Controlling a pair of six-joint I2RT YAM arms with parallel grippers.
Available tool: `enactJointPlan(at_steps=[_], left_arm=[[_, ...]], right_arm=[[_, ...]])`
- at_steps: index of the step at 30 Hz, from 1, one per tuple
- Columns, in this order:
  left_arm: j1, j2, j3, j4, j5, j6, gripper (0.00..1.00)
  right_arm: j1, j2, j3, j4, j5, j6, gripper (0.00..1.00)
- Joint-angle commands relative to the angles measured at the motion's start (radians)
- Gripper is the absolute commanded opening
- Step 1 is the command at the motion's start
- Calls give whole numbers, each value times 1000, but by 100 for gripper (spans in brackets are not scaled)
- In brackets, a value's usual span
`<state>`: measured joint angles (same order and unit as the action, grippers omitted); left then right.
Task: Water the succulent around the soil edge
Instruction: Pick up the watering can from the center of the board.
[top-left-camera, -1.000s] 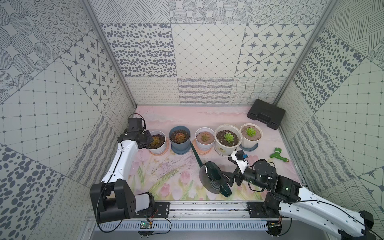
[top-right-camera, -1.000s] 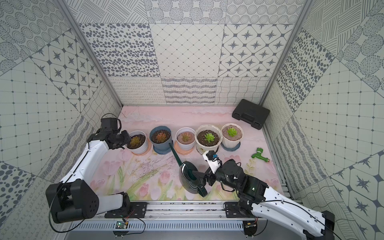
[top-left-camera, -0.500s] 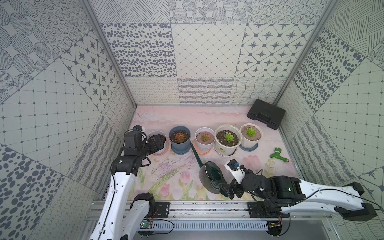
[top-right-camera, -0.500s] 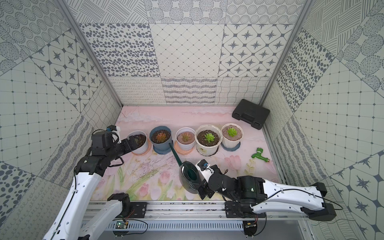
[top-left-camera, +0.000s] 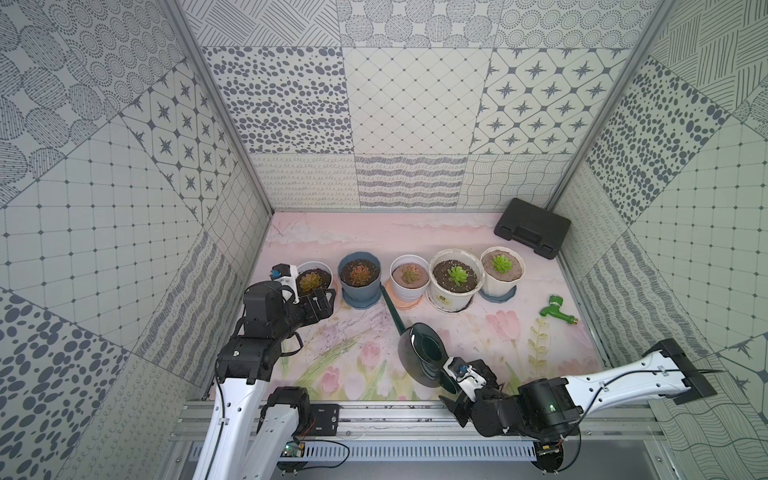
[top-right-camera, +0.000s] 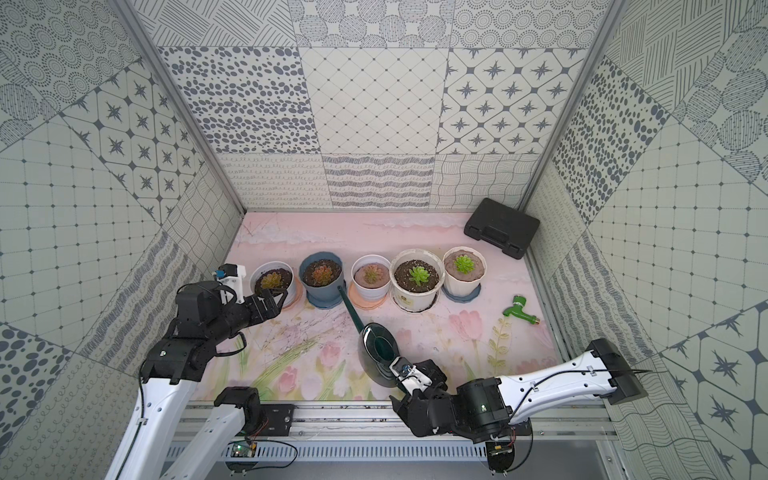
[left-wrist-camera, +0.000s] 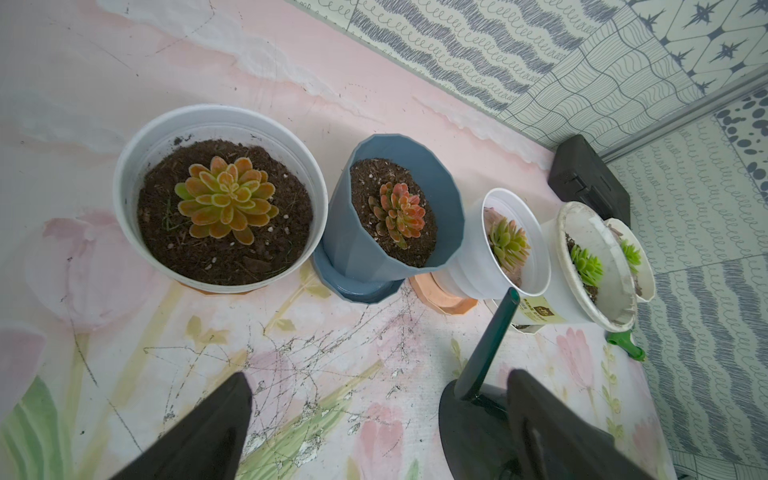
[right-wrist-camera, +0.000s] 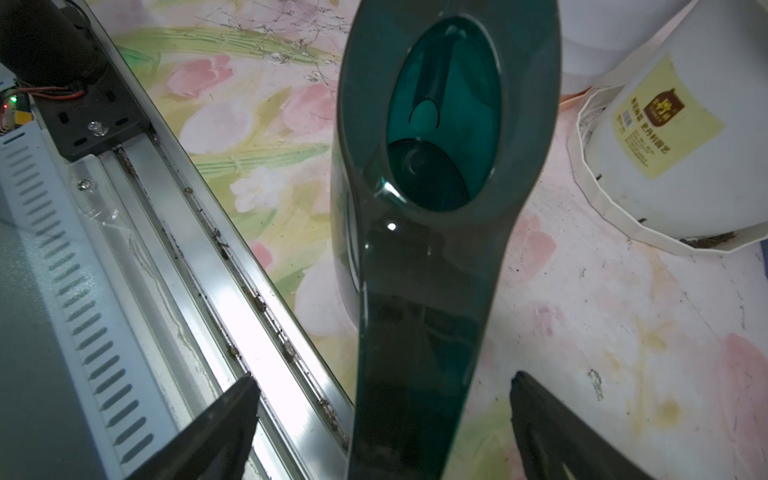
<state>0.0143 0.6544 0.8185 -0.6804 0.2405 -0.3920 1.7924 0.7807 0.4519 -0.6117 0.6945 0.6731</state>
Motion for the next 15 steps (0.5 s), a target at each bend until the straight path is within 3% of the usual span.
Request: enactJointPlan(at_steps=[1,15], left_arm=[[-3,-13,-10,24,69,18,99],[-4,-5,-18,22,63,9,99]], right_arm=[[48,10,-32,87,132,90,94],[153,183,-103,265,412,262,84]])
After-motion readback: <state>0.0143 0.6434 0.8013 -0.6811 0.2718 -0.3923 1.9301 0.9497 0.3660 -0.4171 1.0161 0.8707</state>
